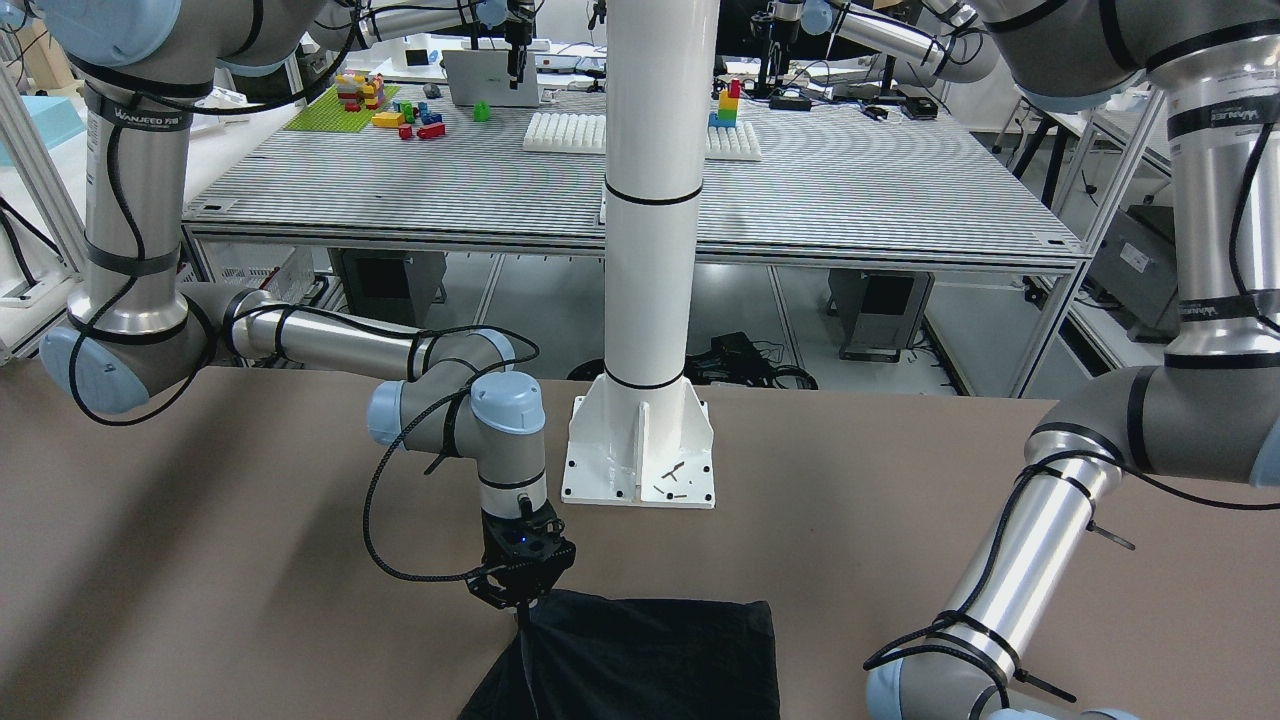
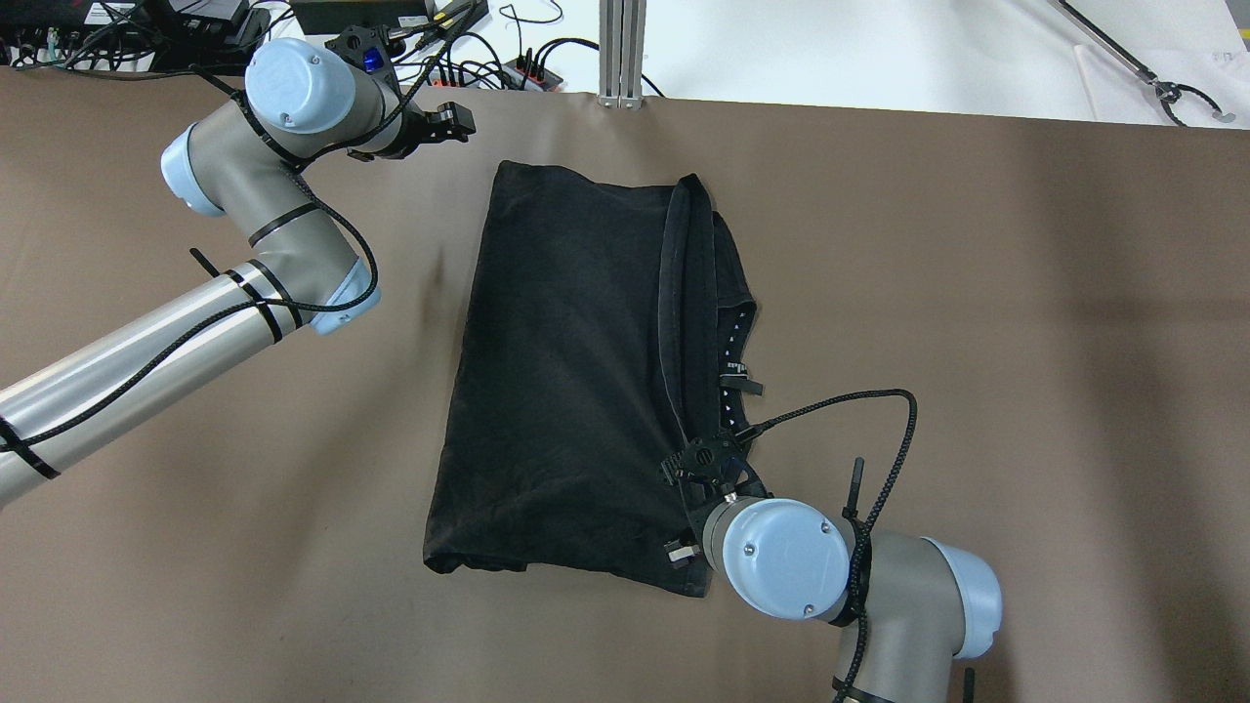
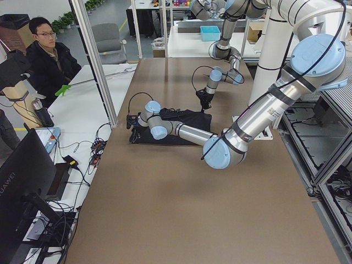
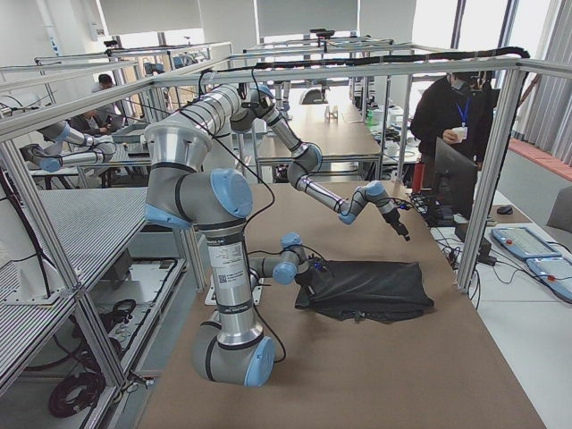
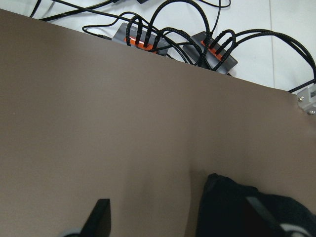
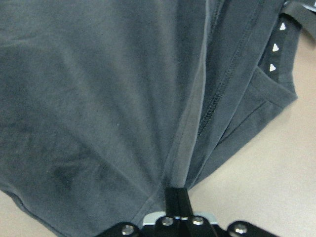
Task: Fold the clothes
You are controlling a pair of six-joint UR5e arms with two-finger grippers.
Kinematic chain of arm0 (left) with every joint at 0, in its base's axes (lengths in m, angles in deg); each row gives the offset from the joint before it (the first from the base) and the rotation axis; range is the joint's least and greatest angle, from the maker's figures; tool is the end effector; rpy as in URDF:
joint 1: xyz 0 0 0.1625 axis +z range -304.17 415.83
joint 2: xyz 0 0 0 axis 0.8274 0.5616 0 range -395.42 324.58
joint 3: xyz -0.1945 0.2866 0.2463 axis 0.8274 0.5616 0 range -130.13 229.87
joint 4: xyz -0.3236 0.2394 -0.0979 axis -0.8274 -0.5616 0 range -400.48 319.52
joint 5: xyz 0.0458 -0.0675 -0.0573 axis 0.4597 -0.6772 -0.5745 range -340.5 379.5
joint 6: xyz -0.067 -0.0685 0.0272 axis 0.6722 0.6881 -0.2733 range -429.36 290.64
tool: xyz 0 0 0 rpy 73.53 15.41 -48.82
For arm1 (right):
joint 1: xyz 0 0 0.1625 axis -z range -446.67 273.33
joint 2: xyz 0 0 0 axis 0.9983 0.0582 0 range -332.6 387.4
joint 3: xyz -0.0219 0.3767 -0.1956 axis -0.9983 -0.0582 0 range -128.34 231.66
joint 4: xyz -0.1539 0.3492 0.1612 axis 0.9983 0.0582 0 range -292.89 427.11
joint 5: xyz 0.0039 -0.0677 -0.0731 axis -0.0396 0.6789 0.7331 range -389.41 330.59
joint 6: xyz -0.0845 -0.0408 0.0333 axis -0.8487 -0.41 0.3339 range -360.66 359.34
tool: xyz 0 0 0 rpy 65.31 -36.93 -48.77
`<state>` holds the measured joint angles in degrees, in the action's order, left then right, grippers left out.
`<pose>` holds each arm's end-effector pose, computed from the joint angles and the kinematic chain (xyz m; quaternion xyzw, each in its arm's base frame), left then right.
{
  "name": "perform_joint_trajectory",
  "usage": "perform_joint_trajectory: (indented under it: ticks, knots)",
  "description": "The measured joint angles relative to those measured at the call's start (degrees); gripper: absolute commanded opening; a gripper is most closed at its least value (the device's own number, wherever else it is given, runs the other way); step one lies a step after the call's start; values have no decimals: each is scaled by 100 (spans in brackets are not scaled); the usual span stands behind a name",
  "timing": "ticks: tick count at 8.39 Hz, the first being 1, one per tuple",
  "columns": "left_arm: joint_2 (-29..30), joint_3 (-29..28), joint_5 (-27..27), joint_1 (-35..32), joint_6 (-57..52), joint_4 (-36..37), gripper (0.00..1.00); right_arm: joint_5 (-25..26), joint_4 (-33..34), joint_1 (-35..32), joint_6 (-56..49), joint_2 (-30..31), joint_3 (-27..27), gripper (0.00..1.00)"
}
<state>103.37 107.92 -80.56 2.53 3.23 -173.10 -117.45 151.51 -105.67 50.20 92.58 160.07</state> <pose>0.4032 -0.7350 0.2929 0.2237 0.4469 -0.2252 0.8364 -0.5272 -0.3262 0.2701 0.2144 -0.3536 -0.1522 0.8977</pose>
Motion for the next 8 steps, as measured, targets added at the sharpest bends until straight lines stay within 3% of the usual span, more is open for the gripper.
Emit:
perform_joint_trajectory:
  ticks: [1,3,4,5,6,8]
  knots:
    - [3,2,60,12,41,0,94,13,-11,9,138,64,21,26]
    - [13,5,116,44,94,-1,94,22,-41,-28,508,74,16,33]
    - [15,5,123,51,110,0,94,19,-65,-113,595,60,3,30]
    - [15,5,126,54,118,0,94,17,-80,-196,654,47,-7,38]
    - [9,5,127,58,121,0,94,16,-81,-274,687,30,-19,94]
    - [1,5,128,97,123,-1,94,21,-69,-439,706,-186,-230,94]
